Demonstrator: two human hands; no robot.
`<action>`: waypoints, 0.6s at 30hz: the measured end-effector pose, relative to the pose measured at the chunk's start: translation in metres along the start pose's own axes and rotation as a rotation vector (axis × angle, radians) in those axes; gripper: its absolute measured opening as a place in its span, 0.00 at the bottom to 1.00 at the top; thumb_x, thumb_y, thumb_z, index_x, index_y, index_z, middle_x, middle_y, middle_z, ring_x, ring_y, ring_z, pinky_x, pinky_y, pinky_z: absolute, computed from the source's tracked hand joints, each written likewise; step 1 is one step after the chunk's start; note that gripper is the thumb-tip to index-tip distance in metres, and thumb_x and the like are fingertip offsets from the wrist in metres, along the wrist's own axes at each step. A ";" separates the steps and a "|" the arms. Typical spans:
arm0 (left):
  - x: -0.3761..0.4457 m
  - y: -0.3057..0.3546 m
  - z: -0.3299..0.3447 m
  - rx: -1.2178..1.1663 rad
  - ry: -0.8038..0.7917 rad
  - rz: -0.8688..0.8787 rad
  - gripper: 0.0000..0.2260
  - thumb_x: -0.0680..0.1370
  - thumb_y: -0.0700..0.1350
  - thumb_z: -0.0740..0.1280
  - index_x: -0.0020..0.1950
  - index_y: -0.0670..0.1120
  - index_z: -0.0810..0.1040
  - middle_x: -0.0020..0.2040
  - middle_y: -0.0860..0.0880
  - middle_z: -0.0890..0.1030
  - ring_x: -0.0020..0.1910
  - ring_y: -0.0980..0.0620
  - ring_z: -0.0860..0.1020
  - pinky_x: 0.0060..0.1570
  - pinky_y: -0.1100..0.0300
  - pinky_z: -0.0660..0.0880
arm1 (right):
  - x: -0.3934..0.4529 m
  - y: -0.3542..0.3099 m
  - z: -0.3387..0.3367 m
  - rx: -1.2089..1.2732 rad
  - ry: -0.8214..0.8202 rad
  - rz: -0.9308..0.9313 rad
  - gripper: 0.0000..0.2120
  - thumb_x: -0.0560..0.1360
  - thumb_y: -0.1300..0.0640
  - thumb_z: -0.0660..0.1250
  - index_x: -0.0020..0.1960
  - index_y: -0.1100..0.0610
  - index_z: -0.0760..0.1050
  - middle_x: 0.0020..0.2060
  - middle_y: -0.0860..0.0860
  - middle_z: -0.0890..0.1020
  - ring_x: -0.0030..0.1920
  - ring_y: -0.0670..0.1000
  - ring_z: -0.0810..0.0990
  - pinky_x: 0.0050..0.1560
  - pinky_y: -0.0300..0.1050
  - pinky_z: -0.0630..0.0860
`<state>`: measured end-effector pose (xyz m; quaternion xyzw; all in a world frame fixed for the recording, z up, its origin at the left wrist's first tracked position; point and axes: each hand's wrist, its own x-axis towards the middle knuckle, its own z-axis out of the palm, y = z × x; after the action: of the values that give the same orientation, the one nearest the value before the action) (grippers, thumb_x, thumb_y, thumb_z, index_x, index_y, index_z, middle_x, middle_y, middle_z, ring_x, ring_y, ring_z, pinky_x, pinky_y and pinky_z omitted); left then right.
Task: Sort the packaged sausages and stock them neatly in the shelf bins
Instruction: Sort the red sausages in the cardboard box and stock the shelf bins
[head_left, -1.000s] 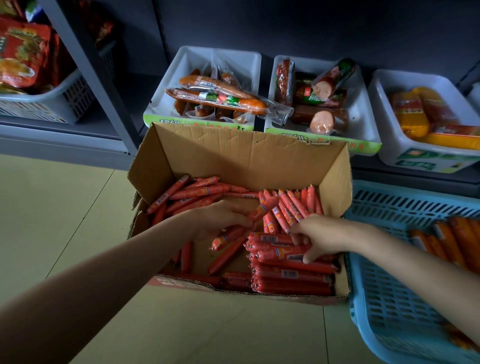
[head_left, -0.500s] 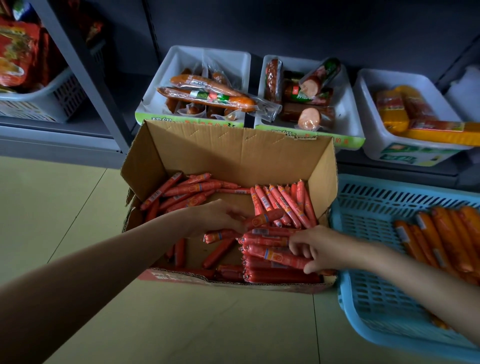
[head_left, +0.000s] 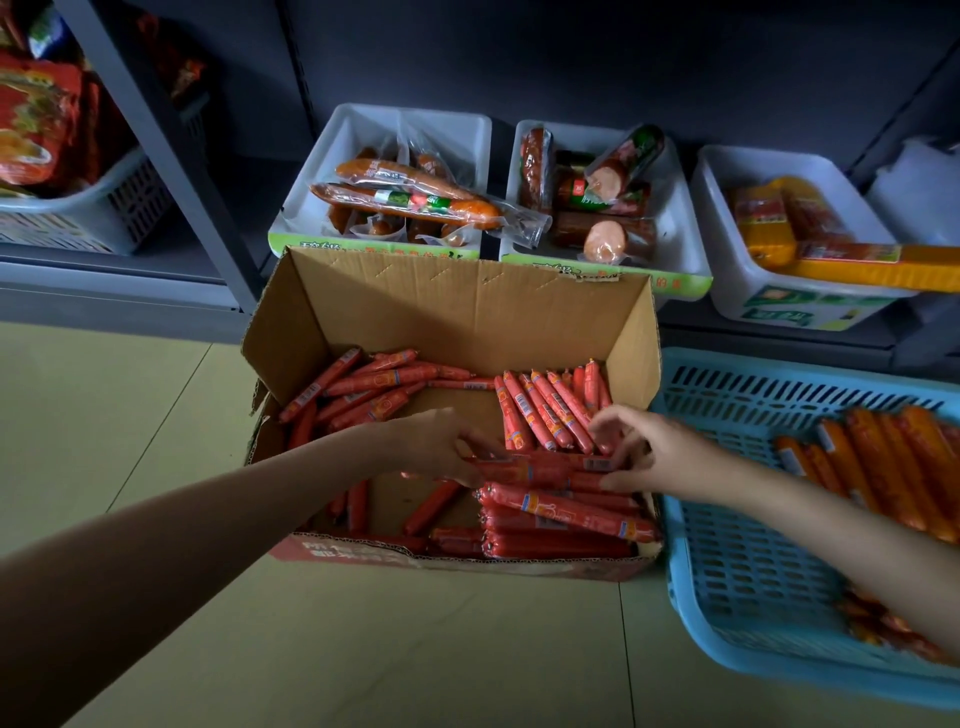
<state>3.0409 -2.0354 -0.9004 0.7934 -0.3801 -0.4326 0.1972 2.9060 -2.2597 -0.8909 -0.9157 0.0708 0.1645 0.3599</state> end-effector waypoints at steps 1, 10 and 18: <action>0.003 0.005 0.002 0.068 -0.001 0.027 0.20 0.75 0.43 0.69 0.67 0.53 0.74 0.55 0.53 0.78 0.49 0.56 0.77 0.45 0.68 0.72 | 0.002 -0.001 -0.003 0.000 -0.026 0.012 0.25 0.68 0.53 0.75 0.62 0.45 0.69 0.55 0.39 0.74 0.51 0.41 0.76 0.48 0.33 0.74; 0.032 0.035 0.030 0.382 0.077 0.157 0.22 0.76 0.49 0.68 0.69 0.48 0.70 0.63 0.48 0.76 0.61 0.49 0.74 0.55 0.61 0.68 | 0.012 -0.001 0.000 -0.296 -0.103 -0.018 0.04 0.72 0.54 0.72 0.45 0.48 0.78 0.44 0.46 0.81 0.45 0.44 0.77 0.42 0.35 0.69; 0.025 0.015 0.024 0.399 0.014 0.089 0.28 0.72 0.50 0.72 0.70 0.49 0.67 0.64 0.49 0.75 0.61 0.49 0.73 0.57 0.60 0.69 | -0.002 0.005 0.018 -0.489 -0.229 -0.037 0.26 0.71 0.50 0.73 0.63 0.48 0.64 0.58 0.42 0.71 0.49 0.41 0.69 0.46 0.34 0.67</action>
<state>3.0227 -2.0636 -0.9178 0.8022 -0.4915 -0.3342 0.0578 2.8986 -2.2511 -0.9061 -0.9519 -0.0290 0.2727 0.1366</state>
